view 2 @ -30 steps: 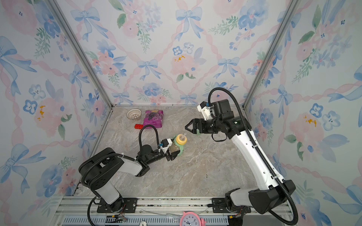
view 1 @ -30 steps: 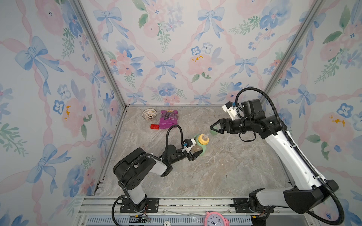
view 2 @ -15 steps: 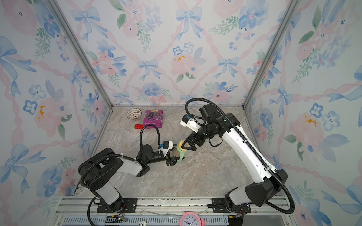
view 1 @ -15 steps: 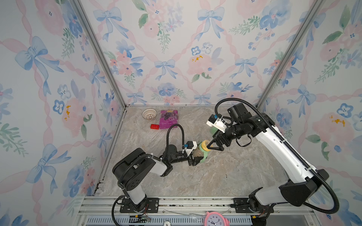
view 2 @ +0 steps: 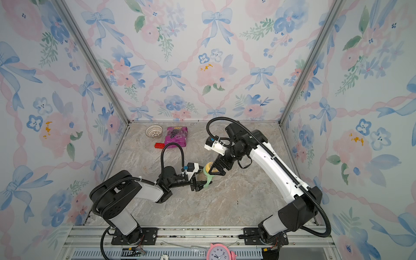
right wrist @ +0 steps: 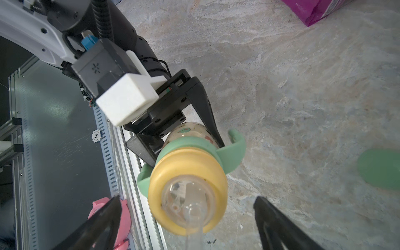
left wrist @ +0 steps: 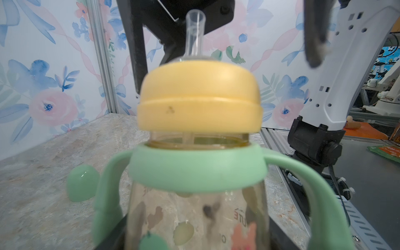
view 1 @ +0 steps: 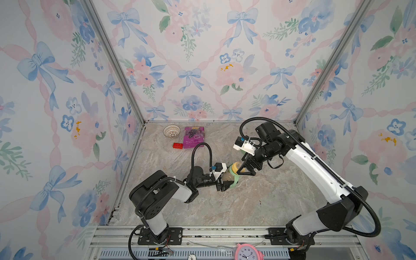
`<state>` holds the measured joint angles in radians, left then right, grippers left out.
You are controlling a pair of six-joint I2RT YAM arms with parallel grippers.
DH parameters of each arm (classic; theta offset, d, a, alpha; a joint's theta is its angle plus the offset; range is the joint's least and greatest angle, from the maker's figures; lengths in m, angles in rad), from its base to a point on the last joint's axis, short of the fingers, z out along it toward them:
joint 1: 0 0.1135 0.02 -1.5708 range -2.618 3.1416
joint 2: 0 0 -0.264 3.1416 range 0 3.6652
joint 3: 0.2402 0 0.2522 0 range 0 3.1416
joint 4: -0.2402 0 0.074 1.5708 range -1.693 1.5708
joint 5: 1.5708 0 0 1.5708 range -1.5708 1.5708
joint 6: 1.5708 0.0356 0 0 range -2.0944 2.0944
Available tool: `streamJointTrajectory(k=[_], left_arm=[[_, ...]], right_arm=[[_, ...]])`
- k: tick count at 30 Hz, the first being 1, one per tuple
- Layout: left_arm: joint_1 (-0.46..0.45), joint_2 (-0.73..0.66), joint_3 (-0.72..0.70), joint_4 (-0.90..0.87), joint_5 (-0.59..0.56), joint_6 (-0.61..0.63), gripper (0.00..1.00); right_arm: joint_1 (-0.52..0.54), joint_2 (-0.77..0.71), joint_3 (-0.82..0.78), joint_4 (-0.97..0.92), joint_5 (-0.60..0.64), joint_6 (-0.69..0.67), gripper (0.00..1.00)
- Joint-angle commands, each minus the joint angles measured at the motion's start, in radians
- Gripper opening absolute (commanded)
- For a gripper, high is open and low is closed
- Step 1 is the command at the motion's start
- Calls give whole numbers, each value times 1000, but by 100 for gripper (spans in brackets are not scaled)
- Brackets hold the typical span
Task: Assemble the baby bottles
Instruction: Screw the nipple onto the baby bottle.
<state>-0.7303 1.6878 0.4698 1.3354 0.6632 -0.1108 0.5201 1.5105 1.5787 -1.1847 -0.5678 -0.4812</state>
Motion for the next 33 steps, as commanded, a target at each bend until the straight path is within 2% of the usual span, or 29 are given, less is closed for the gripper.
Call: streamJointTrajectory(k=[1, 7, 20, 28, 30, 31, 32, 33], left_arm=[[3, -7, 26, 48, 23, -18, 0], [4, 2, 32, 41, 24, -19, 0], [4, 15, 47, 36, 24, -22, 0], [4, 13, 51, 26, -38, 2, 0], [2, 13, 54, 19, -124, 40, 0], [-9, 9, 46, 18, -228, 80, 0], [-31, 4, 37, 18, -392, 152, 0], [-55, 3, 33, 15, -505, 234, 0]], right_arm=[[8, 7, -30, 26, 4, -32, 96], [8, 13, -34, 50, 3, -30, 93], [12, 31, -32, 51, -14, -22, 70], [17, 47, -57, 69, -28, 93, 54], [20, 47, -64, 94, 1, 202, 49], [18, 56, -51, 108, 35, 317, 43], [13, 69, -28, 130, 70, 491, 43], [2, 85, -21, 167, 87, 676, 43]])
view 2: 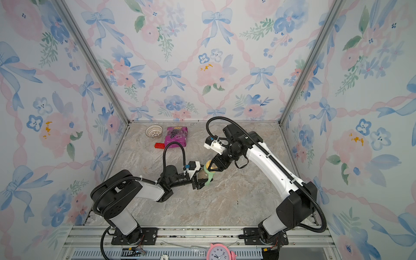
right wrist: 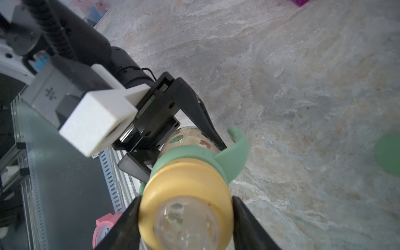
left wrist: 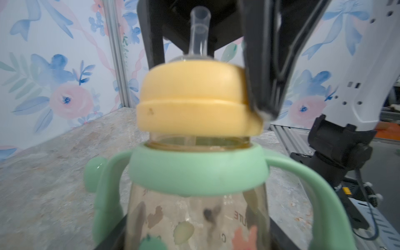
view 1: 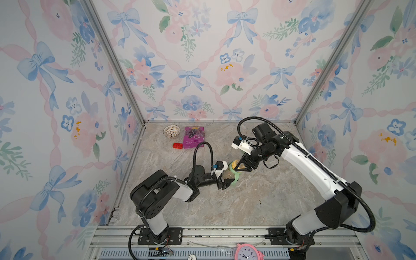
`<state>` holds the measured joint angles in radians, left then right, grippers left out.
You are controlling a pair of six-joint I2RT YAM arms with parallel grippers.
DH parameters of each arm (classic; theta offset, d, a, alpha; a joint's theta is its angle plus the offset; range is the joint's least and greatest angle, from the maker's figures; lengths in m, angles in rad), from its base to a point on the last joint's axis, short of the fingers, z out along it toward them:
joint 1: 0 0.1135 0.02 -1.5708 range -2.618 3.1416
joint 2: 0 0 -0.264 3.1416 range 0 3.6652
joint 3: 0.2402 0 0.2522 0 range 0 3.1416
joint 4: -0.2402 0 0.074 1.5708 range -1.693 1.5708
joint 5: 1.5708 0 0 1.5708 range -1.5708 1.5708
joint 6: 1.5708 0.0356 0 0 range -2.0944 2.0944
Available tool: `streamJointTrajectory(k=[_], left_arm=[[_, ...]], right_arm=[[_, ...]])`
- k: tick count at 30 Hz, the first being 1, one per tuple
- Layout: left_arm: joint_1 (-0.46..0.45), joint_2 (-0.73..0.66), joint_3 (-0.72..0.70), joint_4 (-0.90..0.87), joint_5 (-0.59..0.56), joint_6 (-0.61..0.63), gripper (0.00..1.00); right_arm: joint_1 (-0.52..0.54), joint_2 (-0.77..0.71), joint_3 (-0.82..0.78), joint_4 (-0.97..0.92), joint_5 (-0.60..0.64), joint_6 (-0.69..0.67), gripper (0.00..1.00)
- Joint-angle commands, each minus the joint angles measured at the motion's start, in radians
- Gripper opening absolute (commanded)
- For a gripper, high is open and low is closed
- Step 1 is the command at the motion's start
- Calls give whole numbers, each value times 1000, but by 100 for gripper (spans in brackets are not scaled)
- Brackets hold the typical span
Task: Assemble the baby bottles
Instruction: Screw the nipple onto the baby bottle.
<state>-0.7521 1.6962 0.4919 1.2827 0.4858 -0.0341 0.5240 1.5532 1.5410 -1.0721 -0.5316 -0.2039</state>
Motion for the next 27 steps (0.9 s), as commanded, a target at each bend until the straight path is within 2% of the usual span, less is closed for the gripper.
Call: streamJointTrajectory(k=[1, 2, 3, 4, 5, 6, 8, 10, 12, 18, 20, 22, 24, 26, 27], left_arm=[[-63, 4, 20, 60, -438, 264, 0], [-94, 36, 36, 69, -553, 368, 0], [-112, 69, 46, 98, -616, 438, 0], [-118, 98, 42, 168, -641, 489, 0], [-115, 118, 32, 219, -637, 490, 0], [-108, 125, 26, 233, -617, 479, 0], [-99, 114, 20, 196, -565, 455, 0], [-95, 102, 9, 180, -522, 433, 0], [-96, 92, 0, 177, -484, 425, 0], [-92, 57, -25, 155, -412, 344, 0], [-86, 46, -31, 153, -361, 304, 0], [-65, 20, -33, 135, -252, 229, 0], [-30, -12, -26, 95, -110, 110, 0], [-10, -28, -15, 79, 3, 32, 0], [-4, -31, -10, 79, 53, 2, 0]], right_arm=[[-16, 47, -14, 123, 34, 652, 38], [-25, 30, -77, 221, -13, 886, 38], [-28, -15, -155, 389, -49, 1067, 47], [-30, -70, -223, 521, -28, 1212, 52], [-33, -99, -235, 524, 15, 1264, 60], [-40, -111, -218, 489, 26, 1268, 71], [-50, -130, -191, 437, 37, 1252, 81], [-53, -166, -213, 478, 30, 1272, 89], [-65, -185, -197, 445, 25, 1241, 93], [-163, -255, -189, 411, -13, 1173, 96], [-186, -259, -173, 402, -49, 1100, 97], [-205, -232, -99, 324, -103, 920, 97], [-204, -177, 16, 105, -97, 552, 98], [-184, -141, 81, -86, -41, 251, 99], [-187, -137, 74, -119, -55, 140, 98]])
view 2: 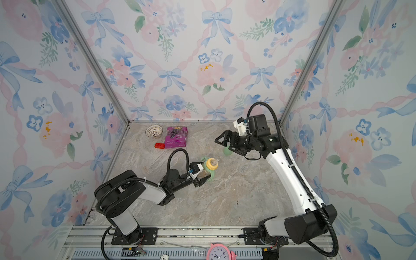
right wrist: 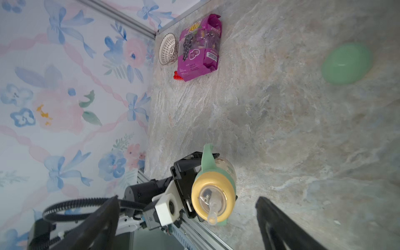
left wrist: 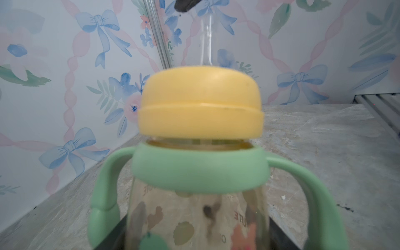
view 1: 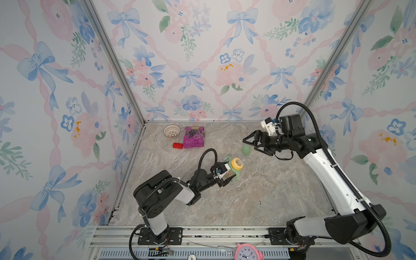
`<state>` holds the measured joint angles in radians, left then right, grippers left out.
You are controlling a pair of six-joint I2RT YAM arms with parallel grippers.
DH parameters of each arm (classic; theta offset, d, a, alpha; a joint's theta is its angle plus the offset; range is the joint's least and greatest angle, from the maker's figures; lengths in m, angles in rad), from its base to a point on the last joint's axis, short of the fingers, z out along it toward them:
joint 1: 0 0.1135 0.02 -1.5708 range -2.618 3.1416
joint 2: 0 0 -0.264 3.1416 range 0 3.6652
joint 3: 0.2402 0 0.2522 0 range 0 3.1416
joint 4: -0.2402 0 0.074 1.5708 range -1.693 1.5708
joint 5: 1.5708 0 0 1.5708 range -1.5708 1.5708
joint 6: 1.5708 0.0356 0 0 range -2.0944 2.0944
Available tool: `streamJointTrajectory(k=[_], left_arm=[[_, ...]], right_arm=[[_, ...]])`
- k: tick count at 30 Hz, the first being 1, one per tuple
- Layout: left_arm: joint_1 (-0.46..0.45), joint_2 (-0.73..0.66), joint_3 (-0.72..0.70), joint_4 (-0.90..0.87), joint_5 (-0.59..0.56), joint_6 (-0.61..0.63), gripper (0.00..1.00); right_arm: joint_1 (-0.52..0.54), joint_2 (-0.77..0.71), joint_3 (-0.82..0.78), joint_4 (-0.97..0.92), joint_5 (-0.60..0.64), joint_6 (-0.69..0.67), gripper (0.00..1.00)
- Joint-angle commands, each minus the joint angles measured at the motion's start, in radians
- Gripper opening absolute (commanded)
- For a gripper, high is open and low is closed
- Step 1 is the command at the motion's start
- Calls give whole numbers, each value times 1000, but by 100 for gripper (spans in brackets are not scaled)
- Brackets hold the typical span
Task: Assemble the baby bottles
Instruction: Screw the nipple onto the baby bottle.
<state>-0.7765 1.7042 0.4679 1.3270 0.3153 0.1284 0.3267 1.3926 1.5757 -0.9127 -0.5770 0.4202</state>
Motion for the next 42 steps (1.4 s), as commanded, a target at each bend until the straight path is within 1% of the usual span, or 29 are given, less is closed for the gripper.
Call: streamJointTrajectory(k=[1, 3, 5, 6, 7, 9, 11, 13, 18, 23, 31, 36, 38, 42], left_arm=[[25, -39, 18, 34, 257, -186, 0], [37, -37, 30, 28, 325, -228, 0], [44, -32, 40, 21, 362, -249, 0], [44, -30, 41, 18, 364, -248, 0], [45, -26, 41, 15, 365, -248, 0], [46, -22, 44, 12, 364, -248, 0], [47, -16, 50, 8, 368, -250, 0], [48, -13, 54, 6, 371, -250, 0], [48, -14, 58, 0, 373, -250, 0], [49, -9, 63, -5, 379, -248, 0], [49, -1, 71, -12, 380, -250, 0], [51, 4, 74, -18, 380, -248, 0], [50, 6, 75, -23, 380, -246, 0], [53, 4, 79, -29, 350, -235, 0]], right_arm=[[7, 13, 15, -276, -41, -544, 99], [12, -23, -58, -244, -102, -684, 99], [29, -65, -118, -188, -140, -757, 100], [40, -74, -124, -177, -134, -796, 100], [49, -78, -125, -159, -124, -808, 100], [72, -54, -110, -178, -145, -842, 100], [119, -20, -94, -221, -83, -897, 100], [139, 10, -85, -243, -68, -919, 100], [155, 56, -64, -245, -58, -916, 99], [172, 86, -52, -239, -19, -905, 92], [186, 113, -36, -234, 2, -890, 86], [191, 129, -26, -231, 13, -878, 76], [193, 133, -25, -230, 19, -871, 70], [208, 143, -37, -227, 18, -833, 60]])
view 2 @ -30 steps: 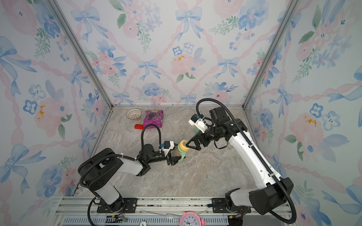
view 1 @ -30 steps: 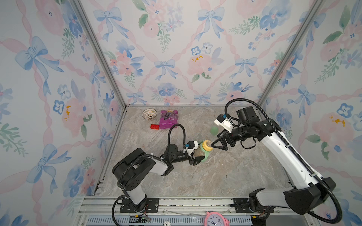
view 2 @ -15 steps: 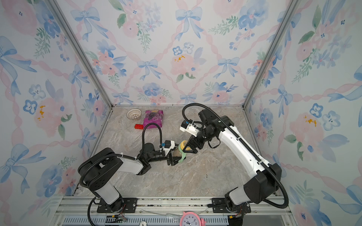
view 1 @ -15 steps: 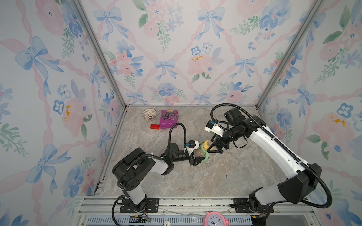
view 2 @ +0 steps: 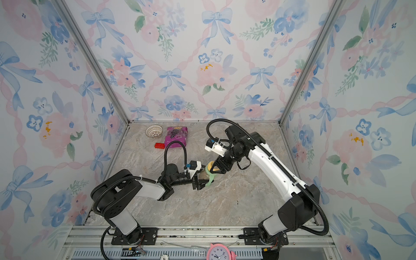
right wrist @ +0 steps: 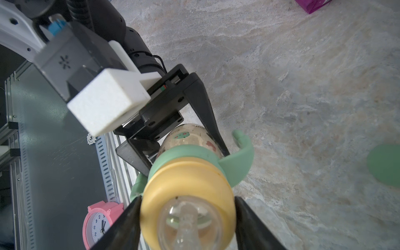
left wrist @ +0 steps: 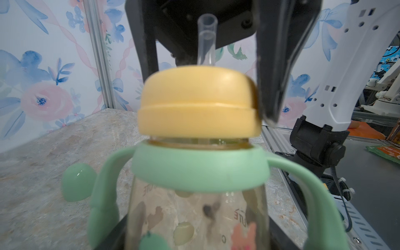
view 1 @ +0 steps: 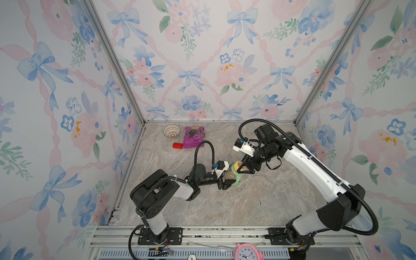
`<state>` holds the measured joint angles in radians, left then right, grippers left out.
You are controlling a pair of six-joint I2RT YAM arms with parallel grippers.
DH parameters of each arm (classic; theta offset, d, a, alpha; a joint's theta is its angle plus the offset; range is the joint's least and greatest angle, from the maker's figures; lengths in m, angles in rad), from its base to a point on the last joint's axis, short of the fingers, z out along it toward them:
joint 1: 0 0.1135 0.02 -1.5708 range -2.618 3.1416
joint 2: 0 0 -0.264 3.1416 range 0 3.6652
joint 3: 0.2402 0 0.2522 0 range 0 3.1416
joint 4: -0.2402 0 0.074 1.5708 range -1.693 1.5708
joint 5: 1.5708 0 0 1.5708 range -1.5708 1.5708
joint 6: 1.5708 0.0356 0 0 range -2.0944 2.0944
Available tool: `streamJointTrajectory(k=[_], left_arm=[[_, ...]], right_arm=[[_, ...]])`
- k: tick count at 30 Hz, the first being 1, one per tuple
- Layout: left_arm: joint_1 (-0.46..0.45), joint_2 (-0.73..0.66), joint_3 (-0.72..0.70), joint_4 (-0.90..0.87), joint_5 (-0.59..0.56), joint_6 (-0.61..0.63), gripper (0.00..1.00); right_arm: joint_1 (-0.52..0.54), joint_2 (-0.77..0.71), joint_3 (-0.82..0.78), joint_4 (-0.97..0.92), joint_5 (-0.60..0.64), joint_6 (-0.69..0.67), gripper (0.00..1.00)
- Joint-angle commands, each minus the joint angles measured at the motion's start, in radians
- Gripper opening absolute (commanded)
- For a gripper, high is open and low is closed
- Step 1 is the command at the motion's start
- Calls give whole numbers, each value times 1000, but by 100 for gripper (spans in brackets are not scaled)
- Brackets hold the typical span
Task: Assemble the baby bottles
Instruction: Screw the nipple onto the baby bottle.
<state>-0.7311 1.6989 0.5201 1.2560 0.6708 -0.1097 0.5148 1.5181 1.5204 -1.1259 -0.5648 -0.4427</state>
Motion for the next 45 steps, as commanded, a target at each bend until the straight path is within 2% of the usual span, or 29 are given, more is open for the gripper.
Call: streamJointTrajectory(k=[1, 3, 4, 5, 6, 7, 9, 10, 11, 12, 14, 16, 22, 24, 25, 27, 28, 29, 30, 32, 36, 41, 45], left_arm=[[9, 9, 29, 37, -18, 8, 0], [4, 7, 26, 36, -103, 39, 0], [-8, 4, 20, 36, -225, 85, 0], [-34, 0, 10, 36, -410, 158, 0], [-75, 2, 12, 37, -596, 256, 0], [-103, 21, 29, 43, -772, 356, 0], [-123, 80, 40, 112, -855, 509, 0], [-126, 109, 31, 178, -857, 560, 0], [-123, 131, 22, 218, -865, 576, 0], [-115, 135, 16, 224, -861, 566, 0], [-96, 104, -9, 198, -792, 520, 0], [-81, 76, -22, 167, -727, 469, 0], [-70, 36, -47, 164, -611, 387, 0], [-67, 11, -51, 145, -547, 345, 0], [-58, -9, -51, 125, -488, 306, 0], [-27, -42, -38, 85, -317, 200, 0], [-6, -56, -25, 56, -211, 135, 0], [9, -62, -11, 30, -123, 79, 0], [15, -62, -4, 19, -66, 53, 0], [16, -62, -3, 18, 1, 19, 0], [15, -57, 4, 3, 27, -2, 0], [11, -53, 11, -12, 28, -1, 0], [11, -52, 14, -17, 35, 0, 0]], right_arm=[[26, 15, 9, -2, 17, 61, 58], [27, 17, -3, 32, 47, 188, 49], [25, 22, -7, 64, 66, 299, 44], [25, 25, -14, 120, 111, 455, 47], [18, 29, -29, 171, 165, 679, 42], [-2, 37, -65, 249, 138, 922, 38], [-39, -9, -251, 582, 0, 1427, 46], [-52, -71, -362, 856, -44, 1652, 46], [-65, -104, -378, 939, -56, 1740, 61], [-73, -121, -325, 841, -34, 1702, 73], [-76, -164, -199, 570, 79, 1540, 85], [-99, -226, -219, 575, 84, 1545, 92], [-178, -313, -259, 542, 18, 1487, 95], [-207, -311, -224, 500, -13, 1381, 96], [-219, -298, -177, 441, -25, 1267, 96], [-214, -252, -49, 268, -53, 919, 96], [-192, -226, 21, 133, -46, 662, 96], [-157, -209, 65, 16, 15, 462, 97], [-133, -206, 70, -34, 47, 341, 97], [-138, -230, 7, -32, -13, 173, 98], [-113, -232, -75, 38, -102, 41, 99], [-72, -161, -52, 35, -138, 3, 99], [-52, -113, -52, 35, -80, -7, 99]])
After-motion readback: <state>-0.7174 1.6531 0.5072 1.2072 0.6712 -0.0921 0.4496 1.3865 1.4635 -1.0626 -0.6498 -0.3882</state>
